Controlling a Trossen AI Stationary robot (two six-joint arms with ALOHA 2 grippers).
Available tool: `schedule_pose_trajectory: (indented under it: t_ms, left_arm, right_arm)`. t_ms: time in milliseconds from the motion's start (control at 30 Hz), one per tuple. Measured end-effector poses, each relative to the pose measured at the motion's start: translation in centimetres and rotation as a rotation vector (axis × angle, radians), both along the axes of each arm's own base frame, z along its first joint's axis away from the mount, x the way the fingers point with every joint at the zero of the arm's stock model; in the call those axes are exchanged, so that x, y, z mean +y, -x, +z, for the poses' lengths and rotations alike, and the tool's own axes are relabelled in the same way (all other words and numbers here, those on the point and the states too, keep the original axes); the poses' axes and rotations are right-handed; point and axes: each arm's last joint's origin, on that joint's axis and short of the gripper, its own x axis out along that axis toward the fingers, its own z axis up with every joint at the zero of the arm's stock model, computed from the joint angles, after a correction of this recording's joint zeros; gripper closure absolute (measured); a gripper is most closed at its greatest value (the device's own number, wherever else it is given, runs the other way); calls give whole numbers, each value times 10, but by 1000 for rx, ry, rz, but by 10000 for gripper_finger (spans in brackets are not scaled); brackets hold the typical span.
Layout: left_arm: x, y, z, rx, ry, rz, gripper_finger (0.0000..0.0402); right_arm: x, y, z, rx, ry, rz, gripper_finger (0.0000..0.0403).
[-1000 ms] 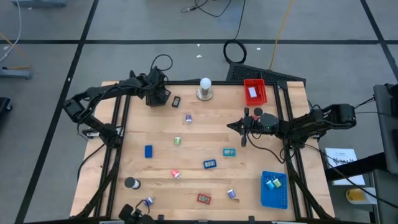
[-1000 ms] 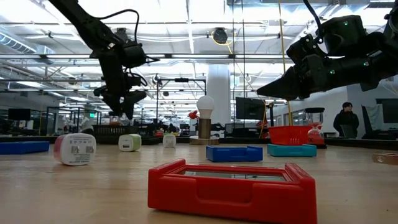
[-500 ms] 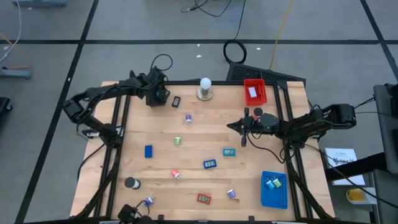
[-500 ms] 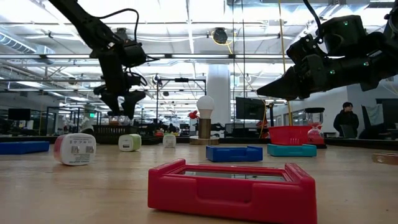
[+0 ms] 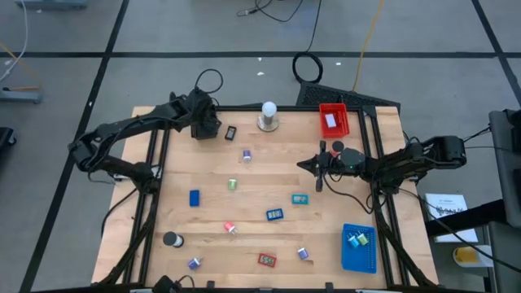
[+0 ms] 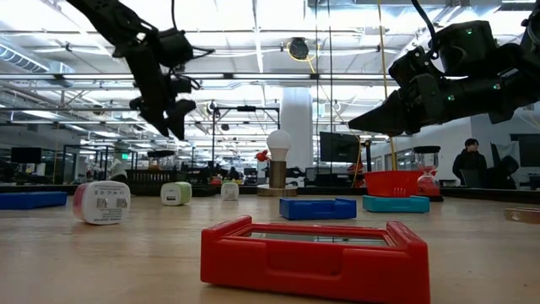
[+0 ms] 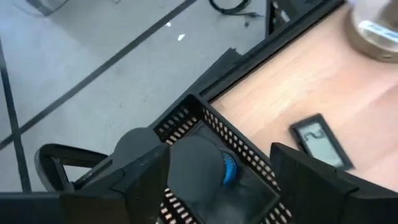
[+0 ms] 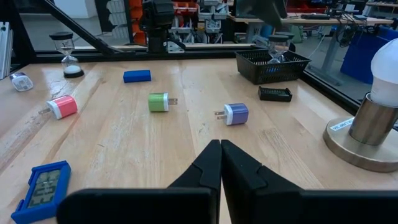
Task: Pick & Place Office items
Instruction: Adjust the black bin
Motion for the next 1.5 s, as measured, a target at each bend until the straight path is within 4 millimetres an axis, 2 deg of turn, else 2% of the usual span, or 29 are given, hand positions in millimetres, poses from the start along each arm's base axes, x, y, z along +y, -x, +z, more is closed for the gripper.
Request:
schedule_pose_trajectory:
  t_ms: [133, 267, 433, 533, 600, 833, 1167, 1500]
  left_arm:
    - [-18, 3, 5, 32, 67, -97, 170]
    - [-37, 1, 0, 93, 135, -174, 231]
    - [-52, 3, -24, 163, 175, -210, 319]
    - [-49, 13, -42, 199, 172, -140, 372]
    - [-43, 21, -51, 176, 175, -81, 393]
    - [-26, 33, -63, 63, 154, -13, 392]
    - [-22, 45, -66, 118, 194, 45, 397]
    - [-19, 51, -66, 180, 144, 120, 397]
  right_arm:
    - [0, 0, 0, 0, 0, 0, 402]
    - [0, 0, 0, 0, 0, 0, 402]
    - [1, 0, 0, 0, 0, 4, 402]
    - [3, 0, 0, 1, 2, 16, 402]
    - [4, -1, 0, 1, 10, 23, 402]
    - [5, -1, 0, 2, 17, 28, 402]
    - [5, -1, 0, 2, 19, 28, 402]
    - [5, -1, 0, 2, 20, 28, 402]
